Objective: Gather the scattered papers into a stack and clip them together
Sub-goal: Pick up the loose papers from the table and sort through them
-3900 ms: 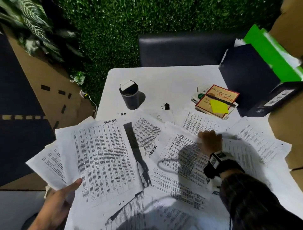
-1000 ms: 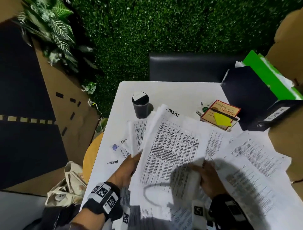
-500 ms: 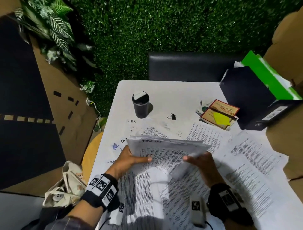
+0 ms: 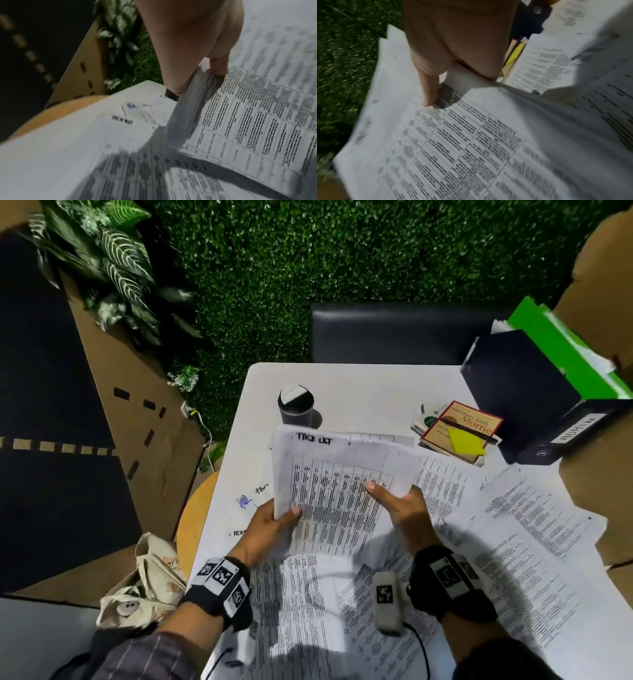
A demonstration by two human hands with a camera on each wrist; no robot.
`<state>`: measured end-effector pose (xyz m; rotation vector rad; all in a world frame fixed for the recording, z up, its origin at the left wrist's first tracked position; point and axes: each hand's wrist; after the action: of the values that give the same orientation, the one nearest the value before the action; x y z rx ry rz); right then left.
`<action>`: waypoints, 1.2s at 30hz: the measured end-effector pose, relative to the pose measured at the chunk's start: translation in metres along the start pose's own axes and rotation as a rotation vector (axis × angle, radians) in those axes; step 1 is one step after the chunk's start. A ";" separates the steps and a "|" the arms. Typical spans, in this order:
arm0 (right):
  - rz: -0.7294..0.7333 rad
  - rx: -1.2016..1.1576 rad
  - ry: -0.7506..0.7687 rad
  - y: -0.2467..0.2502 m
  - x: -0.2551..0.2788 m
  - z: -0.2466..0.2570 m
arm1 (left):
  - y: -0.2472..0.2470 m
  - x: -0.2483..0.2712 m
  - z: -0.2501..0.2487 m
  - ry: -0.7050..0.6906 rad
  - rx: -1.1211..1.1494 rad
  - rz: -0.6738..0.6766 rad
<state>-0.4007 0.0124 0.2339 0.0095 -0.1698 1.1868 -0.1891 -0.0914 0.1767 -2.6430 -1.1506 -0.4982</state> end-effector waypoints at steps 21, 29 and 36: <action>0.420 1.067 -0.346 -0.074 0.044 -0.137 | 0.122 0.100 0.036 -0.215 0.165 -0.768; 0.053 1.148 -0.213 -0.018 -0.077 -0.098 | 0.120 0.111 0.062 -0.092 0.236 -0.796; 0.169 1.526 -0.445 0.011 -0.136 -0.112 | 0.119 0.115 0.076 0.008 0.297 -0.861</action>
<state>-0.4463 -0.0982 0.1038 1.6187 0.3884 1.2152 -0.0109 -0.0697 0.1442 -1.7967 -2.1422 -0.4133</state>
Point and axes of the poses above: each hand's wrist, its own x-axis away from the middle knuckle, its own y-axis out of the back of the hand, z = x × y, and after that the axes turned 9 degrees about z, right-handed
